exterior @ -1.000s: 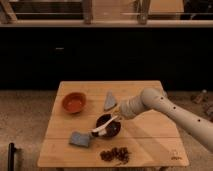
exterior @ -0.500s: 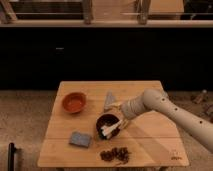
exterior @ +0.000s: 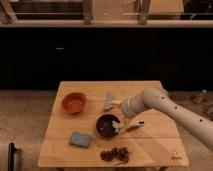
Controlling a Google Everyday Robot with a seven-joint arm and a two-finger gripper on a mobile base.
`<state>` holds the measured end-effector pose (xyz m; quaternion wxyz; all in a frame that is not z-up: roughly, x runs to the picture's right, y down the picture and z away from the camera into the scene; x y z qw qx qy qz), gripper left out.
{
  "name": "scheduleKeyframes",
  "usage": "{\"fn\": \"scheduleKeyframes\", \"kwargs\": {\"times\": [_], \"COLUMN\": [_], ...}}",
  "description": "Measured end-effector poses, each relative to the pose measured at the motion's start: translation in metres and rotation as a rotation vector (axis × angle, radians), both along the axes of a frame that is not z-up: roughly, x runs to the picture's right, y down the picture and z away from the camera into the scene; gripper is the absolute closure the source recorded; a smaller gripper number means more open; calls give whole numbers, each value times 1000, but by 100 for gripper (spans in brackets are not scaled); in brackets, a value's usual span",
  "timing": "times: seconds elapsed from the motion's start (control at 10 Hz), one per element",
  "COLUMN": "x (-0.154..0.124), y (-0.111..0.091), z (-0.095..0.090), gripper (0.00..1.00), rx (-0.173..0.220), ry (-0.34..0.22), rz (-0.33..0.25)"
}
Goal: Place brush in purple bowl
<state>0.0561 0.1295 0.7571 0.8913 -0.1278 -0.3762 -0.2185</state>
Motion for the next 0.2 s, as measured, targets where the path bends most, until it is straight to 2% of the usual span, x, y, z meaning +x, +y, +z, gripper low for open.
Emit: {"fn": "scheduleKeyframes", "kwargs": {"times": [0.2], "x": [-7], "y": [-13], "z": [-10], "gripper": [20], "rx": [36], "ry": [-2], "rz": [-46]}}
